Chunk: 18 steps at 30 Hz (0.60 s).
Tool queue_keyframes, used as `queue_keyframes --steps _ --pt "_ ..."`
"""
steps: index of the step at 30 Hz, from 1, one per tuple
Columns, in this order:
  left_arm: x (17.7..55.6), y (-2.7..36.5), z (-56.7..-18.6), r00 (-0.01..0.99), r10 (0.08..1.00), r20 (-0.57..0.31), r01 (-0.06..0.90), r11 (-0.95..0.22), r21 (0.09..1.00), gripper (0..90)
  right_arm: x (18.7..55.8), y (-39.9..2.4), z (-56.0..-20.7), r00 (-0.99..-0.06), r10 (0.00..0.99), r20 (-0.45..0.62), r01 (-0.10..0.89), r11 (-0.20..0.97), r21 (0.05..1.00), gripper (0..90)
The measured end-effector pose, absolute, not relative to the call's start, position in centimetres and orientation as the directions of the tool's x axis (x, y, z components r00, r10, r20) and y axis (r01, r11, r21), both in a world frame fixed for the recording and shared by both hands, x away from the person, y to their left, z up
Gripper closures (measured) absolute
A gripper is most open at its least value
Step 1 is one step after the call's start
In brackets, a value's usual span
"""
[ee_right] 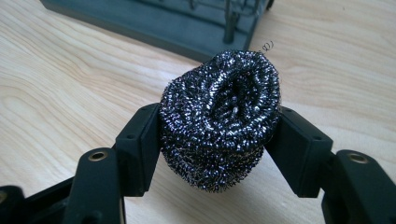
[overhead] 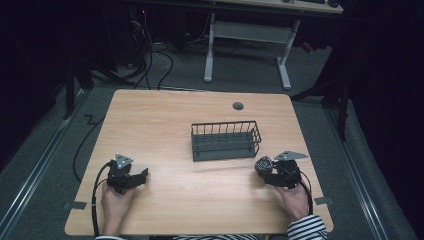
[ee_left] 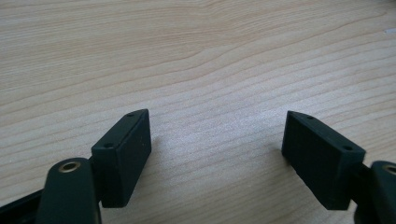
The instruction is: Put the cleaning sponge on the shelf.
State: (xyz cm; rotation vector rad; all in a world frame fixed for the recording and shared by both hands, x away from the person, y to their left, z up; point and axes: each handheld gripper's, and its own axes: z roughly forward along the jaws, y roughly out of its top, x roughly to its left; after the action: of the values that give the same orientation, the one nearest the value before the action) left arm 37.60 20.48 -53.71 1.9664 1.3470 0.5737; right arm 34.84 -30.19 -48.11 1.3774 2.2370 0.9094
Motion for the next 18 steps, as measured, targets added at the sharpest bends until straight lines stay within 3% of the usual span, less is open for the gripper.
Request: queue_keyframes --steps 18 --pt "37.6 20.5 -53.7 0.369 0.929 -0.018 0.632 -0.237 0.738 24.2 35.7 -30.4 -43.3 -0.506 0.859 0.076 0.608 0.293 0.738 38.1"
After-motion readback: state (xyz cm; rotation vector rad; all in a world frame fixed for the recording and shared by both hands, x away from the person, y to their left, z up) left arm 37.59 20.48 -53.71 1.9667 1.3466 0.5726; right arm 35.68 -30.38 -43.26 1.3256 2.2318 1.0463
